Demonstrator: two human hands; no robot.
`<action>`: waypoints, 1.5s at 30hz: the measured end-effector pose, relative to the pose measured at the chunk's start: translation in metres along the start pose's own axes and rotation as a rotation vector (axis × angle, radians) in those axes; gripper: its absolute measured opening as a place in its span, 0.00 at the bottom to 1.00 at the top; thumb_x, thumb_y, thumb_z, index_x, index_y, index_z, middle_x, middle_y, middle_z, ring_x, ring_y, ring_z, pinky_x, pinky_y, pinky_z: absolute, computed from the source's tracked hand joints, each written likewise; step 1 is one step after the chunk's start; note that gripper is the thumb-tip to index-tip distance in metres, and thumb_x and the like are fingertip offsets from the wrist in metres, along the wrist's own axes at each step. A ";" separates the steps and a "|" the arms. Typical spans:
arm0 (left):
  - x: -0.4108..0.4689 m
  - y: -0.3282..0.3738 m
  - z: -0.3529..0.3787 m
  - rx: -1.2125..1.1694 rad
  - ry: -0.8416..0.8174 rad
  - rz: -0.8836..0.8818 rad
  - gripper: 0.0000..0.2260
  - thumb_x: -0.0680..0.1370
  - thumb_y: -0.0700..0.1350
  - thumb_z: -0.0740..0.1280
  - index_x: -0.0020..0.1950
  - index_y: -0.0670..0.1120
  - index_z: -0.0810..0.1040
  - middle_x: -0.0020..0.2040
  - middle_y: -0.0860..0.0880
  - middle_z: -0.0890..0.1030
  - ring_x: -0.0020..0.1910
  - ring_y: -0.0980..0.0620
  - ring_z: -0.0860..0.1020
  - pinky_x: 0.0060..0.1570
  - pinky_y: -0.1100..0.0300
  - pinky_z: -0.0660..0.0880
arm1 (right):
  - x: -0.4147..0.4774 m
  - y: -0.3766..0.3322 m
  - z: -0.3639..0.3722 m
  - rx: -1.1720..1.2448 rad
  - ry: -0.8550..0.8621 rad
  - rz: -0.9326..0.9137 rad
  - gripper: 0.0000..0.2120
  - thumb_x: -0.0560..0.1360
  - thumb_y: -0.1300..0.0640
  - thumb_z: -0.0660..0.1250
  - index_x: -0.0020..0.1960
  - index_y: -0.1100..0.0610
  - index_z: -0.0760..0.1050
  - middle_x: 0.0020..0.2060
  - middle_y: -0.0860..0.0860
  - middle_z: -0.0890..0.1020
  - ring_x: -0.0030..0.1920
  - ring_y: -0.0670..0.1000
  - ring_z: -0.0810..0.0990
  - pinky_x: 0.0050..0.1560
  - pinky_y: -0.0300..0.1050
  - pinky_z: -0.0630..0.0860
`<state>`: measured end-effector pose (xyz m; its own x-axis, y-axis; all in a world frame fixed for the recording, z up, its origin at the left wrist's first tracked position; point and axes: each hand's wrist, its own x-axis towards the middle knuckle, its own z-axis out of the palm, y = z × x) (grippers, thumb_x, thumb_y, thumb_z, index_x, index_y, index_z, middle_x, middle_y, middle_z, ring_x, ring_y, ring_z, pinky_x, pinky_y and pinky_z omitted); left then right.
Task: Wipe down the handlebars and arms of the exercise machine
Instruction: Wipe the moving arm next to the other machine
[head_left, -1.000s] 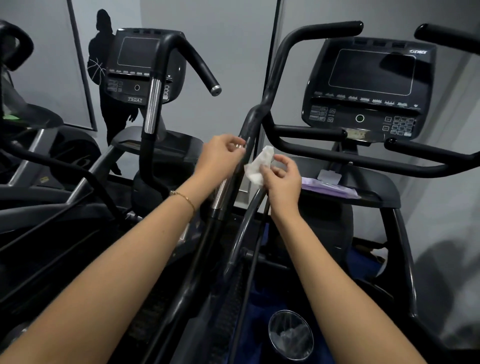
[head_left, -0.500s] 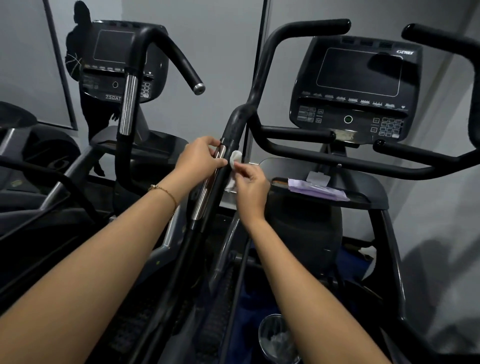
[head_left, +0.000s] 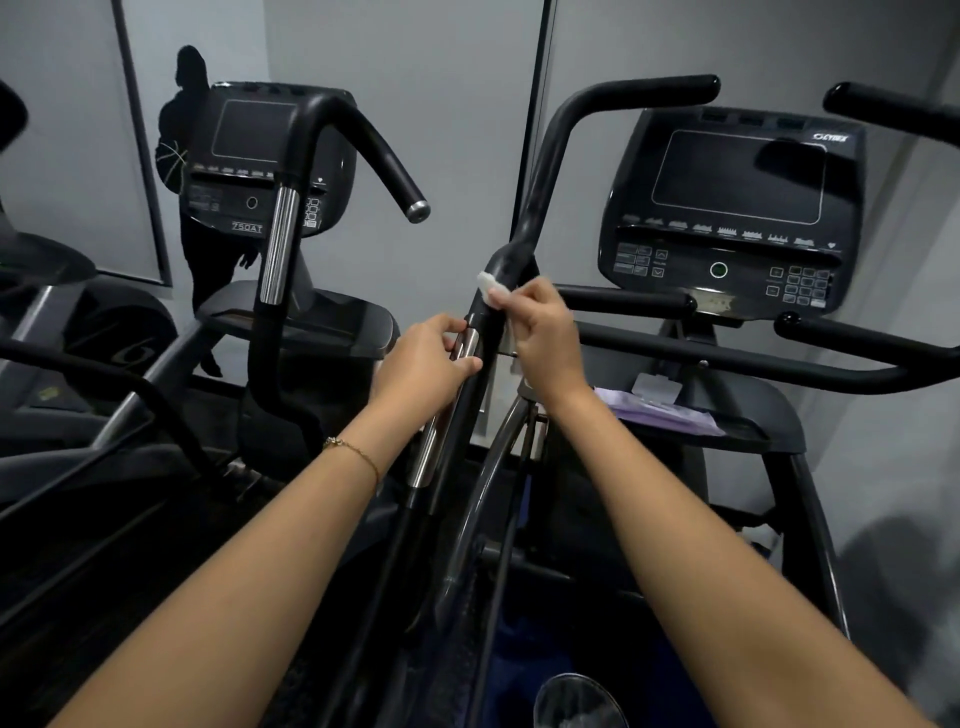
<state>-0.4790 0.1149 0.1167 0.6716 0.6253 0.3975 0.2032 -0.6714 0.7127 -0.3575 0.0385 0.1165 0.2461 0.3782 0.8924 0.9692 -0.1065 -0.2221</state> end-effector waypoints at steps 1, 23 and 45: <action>0.001 -0.001 0.000 -0.006 -0.004 -0.003 0.19 0.75 0.48 0.69 0.65 0.51 0.72 0.56 0.51 0.78 0.50 0.52 0.77 0.50 0.56 0.73 | 0.015 0.003 -0.003 -0.010 -0.018 0.018 0.12 0.76 0.66 0.63 0.57 0.60 0.79 0.41 0.57 0.75 0.40 0.49 0.73 0.42 0.35 0.69; 0.001 0.001 0.000 0.004 -0.035 -0.028 0.20 0.76 0.50 0.68 0.67 0.53 0.69 0.60 0.50 0.75 0.53 0.49 0.77 0.52 0.52 0.76 | 0.032 -0.018 -0.017 -0.313 -0.426 -0.149 0.10 0.77 0.63 0.64 0.55 0.62 0.80 0.44 0.56 0.72 0.44 0.52 0.72 0.44 0.41 0.66; 0.003 -0.004 -0.002 -0.067 -0.052 -0.043 0.19 0.75 0.49 0.68 0.65 0.54 0.70 0.59 0.51 0.75 0.55 0.50 0.77 0.55 0.51 0.75 | -0.002 -0.007 -0.010 -0.017 -0.163 0.097 0.09 0.76 0.66 0.63 0.54 0.63 0.79 0.42 0.54 0.74 0.40 0.45 0.72 0.45 0.39 0.72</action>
<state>-0.4793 0.1200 0.1156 0.6997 0.6302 0.3365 0.1856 -0.6152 0.7662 -0.3653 0.0291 0.1207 0.3382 0.5091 0.7914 0.9408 -0.1646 -0.2962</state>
